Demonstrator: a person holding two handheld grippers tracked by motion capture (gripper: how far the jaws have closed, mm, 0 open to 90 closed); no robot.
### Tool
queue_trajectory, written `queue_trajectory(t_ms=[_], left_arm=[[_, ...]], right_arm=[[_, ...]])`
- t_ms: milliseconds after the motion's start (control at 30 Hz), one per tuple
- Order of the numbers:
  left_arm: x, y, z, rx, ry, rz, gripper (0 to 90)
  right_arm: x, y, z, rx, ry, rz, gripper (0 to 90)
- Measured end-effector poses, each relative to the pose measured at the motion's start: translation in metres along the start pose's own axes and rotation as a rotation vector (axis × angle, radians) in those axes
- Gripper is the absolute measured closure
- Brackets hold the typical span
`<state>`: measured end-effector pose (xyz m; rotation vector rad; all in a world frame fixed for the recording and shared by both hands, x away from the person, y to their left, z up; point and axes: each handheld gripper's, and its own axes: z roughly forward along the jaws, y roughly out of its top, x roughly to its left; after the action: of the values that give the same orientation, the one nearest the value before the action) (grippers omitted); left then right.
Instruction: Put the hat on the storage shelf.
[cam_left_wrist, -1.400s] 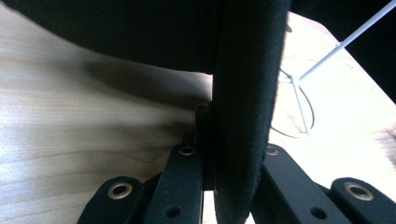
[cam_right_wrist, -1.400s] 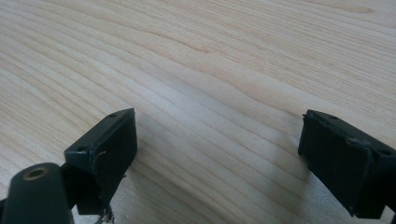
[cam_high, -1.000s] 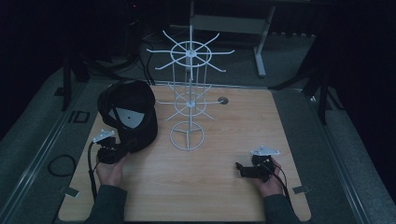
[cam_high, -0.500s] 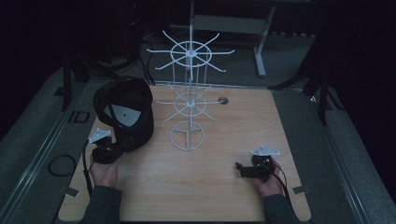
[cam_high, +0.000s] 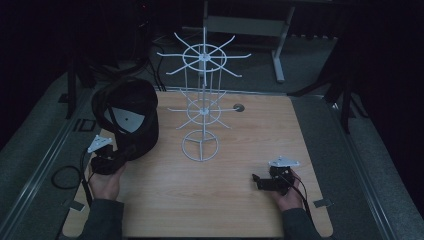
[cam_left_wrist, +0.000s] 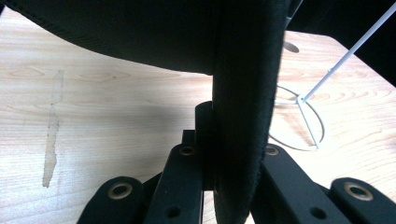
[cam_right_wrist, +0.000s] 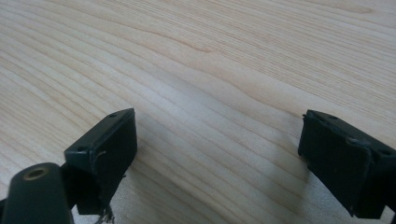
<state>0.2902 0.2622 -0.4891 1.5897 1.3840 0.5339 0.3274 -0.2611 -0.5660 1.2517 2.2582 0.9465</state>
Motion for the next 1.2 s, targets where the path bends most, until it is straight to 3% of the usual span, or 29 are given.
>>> queue_trajectory(t_ms=[167,500,1200], left_arm=[[-0.005,0.000,-0.002,-0.018,0.023,0.007,86.8],[-0.014,0.010,-0.011,-0.054,0.002,0.008,86.8],[-0.024,0.023,-0.030,-0.097,0.063,0.063,86.7]], right_arm=[[0.000,0.000,0.000,-0.001,0.001,0.000,11.5],[0.000,0.000,0.000,-0.001,0.000,0.000,11.5],[0.000,0.000,0.000,-0.003,-0.002,0.000,11.5]])
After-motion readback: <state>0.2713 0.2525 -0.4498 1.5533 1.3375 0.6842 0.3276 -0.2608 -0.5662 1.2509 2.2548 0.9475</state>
